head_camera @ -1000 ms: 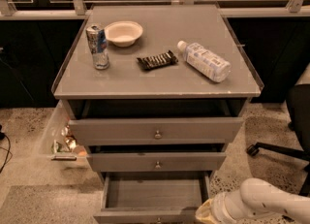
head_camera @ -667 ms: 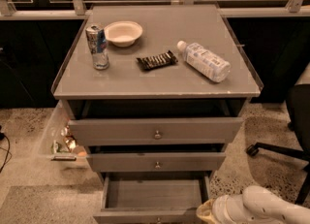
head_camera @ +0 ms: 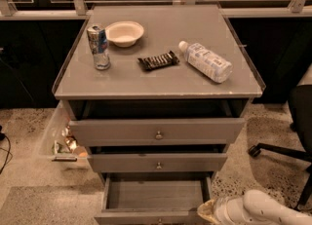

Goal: Close bottom drawer

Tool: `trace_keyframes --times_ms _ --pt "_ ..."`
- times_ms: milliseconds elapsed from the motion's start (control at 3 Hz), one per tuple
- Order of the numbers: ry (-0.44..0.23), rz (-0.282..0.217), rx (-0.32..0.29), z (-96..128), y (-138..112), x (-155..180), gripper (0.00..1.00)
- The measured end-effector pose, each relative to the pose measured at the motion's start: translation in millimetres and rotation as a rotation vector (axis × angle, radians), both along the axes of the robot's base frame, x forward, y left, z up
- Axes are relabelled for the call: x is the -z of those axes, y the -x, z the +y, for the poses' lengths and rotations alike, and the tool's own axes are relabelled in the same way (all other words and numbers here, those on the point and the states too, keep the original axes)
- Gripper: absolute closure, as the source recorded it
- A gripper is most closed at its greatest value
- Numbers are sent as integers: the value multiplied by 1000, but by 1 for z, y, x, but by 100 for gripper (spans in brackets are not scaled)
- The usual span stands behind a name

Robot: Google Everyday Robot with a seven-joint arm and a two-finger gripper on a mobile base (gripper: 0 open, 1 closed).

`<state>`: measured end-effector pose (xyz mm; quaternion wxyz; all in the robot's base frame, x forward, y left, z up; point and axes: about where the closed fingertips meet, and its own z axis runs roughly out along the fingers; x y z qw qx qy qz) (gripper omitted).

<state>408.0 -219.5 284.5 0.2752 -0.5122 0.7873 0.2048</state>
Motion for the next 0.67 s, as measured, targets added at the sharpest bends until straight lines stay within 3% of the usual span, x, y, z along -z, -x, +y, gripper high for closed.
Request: trace_keyframes --times_ms 667 --pt "-3 73 -9 24 10 79 100"
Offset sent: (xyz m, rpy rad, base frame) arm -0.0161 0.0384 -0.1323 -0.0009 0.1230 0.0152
